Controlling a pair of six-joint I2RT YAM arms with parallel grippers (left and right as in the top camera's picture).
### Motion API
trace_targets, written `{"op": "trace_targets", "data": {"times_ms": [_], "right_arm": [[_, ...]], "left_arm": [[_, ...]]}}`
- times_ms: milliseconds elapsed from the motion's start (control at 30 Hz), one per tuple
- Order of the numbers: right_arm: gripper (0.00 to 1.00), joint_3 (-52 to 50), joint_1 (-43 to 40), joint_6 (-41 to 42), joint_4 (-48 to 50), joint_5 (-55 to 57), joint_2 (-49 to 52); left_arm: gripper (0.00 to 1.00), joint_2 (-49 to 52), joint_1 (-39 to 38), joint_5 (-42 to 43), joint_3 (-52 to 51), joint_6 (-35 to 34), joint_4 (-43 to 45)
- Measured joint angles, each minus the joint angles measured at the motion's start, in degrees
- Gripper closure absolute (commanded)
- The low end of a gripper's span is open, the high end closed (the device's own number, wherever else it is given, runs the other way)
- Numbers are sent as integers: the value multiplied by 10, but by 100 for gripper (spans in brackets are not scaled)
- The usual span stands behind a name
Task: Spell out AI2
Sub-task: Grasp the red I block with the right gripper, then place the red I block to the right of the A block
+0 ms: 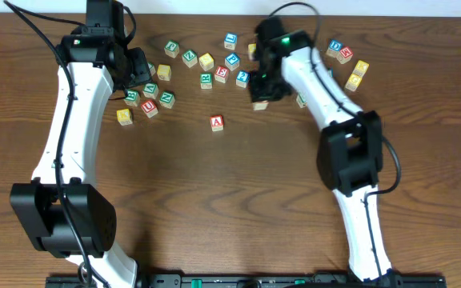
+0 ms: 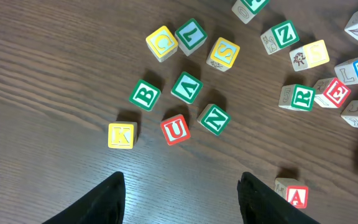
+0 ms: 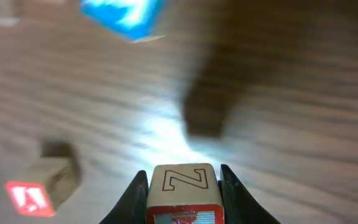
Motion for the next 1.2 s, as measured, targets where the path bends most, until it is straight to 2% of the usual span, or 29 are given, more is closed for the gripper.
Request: {"op": "trace_targets", "data": {"times_ms": [300, 733, 1200], "right_arm": [[92, 0, 68, 1, 17, 49, 0], [93, -43, 99, 8, 56, 82, 0], [90, -49, 98, 122, 50, 169, 0]], "left_arm": [[42, 0, 0, 0, 0, 0, 0], [42, 0, 0, 0, 0, 0, 0], [42, 0, 0, 0, 0, 0, 0]]}}
